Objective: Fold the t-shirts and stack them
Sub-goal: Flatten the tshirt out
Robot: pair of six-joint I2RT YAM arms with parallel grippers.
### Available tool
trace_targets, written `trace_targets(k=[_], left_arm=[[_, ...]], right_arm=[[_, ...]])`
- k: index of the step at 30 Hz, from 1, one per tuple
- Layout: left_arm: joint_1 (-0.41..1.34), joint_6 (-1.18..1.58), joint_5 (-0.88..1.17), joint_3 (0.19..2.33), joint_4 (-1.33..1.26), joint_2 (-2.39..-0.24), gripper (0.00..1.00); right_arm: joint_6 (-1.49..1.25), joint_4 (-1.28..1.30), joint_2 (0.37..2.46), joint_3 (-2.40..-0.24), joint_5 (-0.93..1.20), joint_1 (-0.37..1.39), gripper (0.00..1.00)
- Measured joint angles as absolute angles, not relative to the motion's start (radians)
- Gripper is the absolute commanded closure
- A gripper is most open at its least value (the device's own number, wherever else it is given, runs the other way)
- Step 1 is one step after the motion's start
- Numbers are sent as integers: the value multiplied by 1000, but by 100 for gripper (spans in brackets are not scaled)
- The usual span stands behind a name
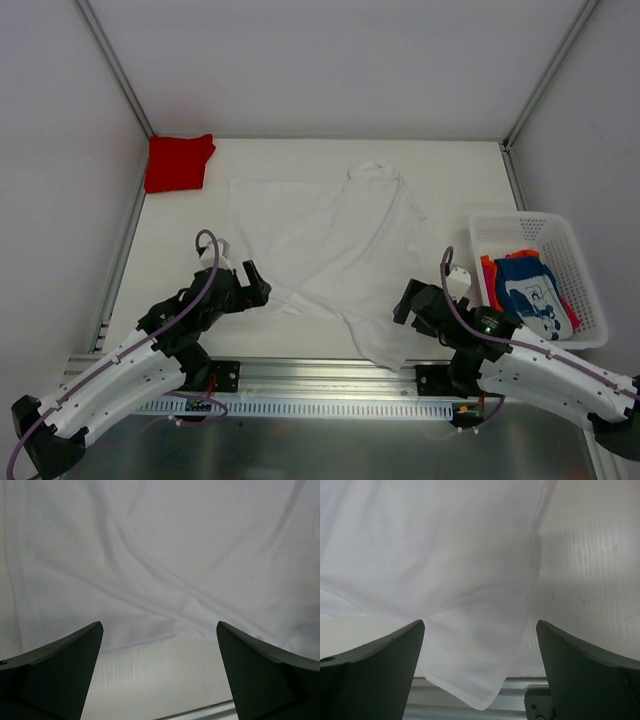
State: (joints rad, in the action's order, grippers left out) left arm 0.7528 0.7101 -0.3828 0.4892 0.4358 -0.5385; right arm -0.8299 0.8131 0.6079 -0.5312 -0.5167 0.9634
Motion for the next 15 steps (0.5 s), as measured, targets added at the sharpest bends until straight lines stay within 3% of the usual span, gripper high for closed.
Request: trace_targets(k=[3, 6, 10, 15], left_arm=[[753, 784, -293, 407, 522, -513, 1], [754, 830, -239, 371, 577, -506, 1], [754, 850, -218, 370, 589, -485, 1], [755, 854, -207, 370, 588, -463, 1]], right_arm=[[-943, 838, 617, -477, -511, 1099, 1], [-1076, 883, 775, -464, -520, 1253, 0], [-1204, 912, 1053, -500, -521, 1357, 1], [-1304, 900, 1167, -575, -524, 1446, 1]])
